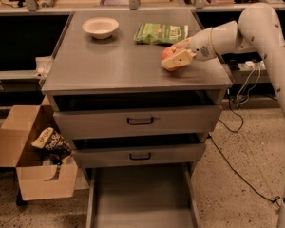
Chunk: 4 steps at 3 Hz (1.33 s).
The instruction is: Pick apple from bottom drawer and place on counter
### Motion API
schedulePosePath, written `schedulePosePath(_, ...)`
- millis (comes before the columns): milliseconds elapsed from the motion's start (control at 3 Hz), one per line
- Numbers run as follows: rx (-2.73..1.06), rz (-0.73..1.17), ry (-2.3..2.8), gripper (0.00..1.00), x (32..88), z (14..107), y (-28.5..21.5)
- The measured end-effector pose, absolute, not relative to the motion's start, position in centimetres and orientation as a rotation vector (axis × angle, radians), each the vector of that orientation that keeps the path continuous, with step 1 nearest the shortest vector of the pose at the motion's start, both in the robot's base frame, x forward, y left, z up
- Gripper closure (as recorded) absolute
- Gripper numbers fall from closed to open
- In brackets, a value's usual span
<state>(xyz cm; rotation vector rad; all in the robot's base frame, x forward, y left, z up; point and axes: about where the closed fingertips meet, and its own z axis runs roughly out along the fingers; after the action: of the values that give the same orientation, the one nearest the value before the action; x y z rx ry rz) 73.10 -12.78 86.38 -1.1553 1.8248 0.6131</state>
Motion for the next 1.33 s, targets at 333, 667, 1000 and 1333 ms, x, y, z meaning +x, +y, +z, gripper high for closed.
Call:
schedulePosePath(333, -1.129, 0.63, 1.839, 0.84, 73.55, 85.98, -12.84)
schedulePosePath(667, -1.111, 0.646, 1.858, 0.53, 73.86, 85.55, -12.93)
schedulePosePath(1000, -1.109, 0.65, 1.864, 0.29, 73.95, 85.39, -12.96)
schedulePosePath(1333, -1.107, 0.651, 1.863, 0.06, 74.0, 85.41, -13.03)
